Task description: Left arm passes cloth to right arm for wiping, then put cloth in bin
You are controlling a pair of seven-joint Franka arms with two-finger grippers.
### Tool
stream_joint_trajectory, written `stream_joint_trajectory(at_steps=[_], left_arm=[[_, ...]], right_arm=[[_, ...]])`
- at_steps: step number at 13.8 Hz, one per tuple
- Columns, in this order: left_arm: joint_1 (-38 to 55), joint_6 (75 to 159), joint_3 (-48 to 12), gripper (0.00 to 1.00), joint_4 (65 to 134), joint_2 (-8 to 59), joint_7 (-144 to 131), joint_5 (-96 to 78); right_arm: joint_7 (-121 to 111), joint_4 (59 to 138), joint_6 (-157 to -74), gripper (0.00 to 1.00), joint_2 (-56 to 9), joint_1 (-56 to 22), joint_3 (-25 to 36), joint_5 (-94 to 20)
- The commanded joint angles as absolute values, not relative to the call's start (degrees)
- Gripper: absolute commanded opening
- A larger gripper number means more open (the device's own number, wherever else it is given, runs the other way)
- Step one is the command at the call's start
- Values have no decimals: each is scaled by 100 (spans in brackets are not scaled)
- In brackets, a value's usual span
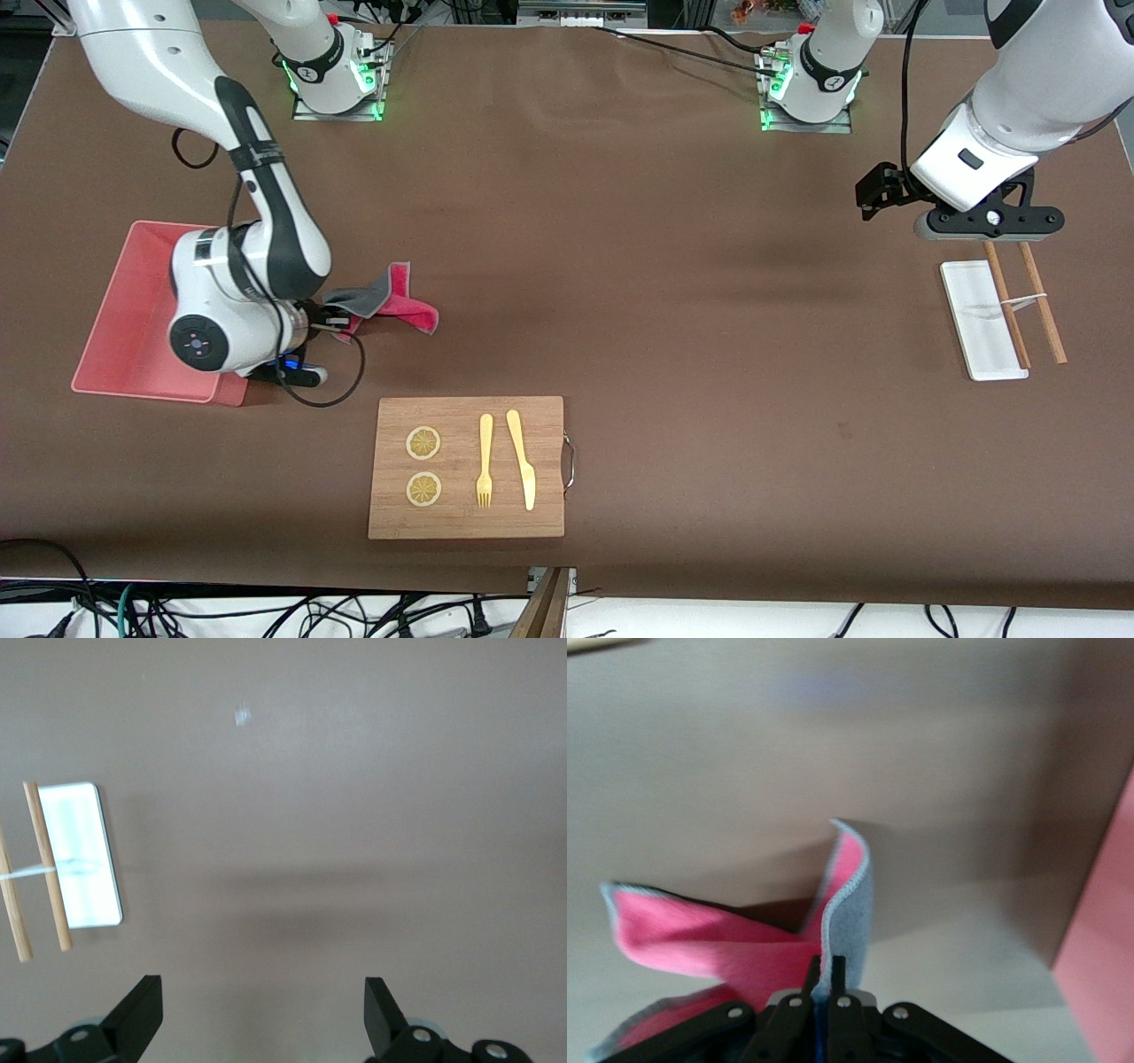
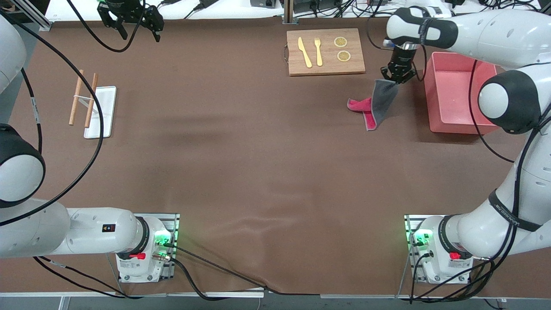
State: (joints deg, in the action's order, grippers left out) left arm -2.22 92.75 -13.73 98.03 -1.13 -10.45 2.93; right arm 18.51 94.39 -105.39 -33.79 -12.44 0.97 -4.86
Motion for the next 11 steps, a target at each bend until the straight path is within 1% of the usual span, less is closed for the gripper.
stream_joint_trajectory(at_steps=[1, 4, 6, 8, 11], left_arm=[[-465, 9606, -1362, 100, 9871, -72, -835, 387], [-580, 9589, -1362, 100, 9476, 149, -853, 343], [-738, 9545, -1362, 100, 9466, 149, -835, 202], [-834, 9519, -1354, 100, 9501, 149, -835, 124], [-914, 9519, -1362, 100, 9501, 167, -835, 0]], right_arm=[[2853, 9360, -10845, 0, -3585, -1773, 88, -439], [4241, 9352, -11363, 0, -3761, -2415, 79, -676], [4936, 9238, -11618, 0, -3841, -2802, 70, -957], [5534, 8958, -11628, 0, -3911, -3153, 70, -1238], [6282, 8737, -11750, 0, -4016, -3637, 70, -1397]])
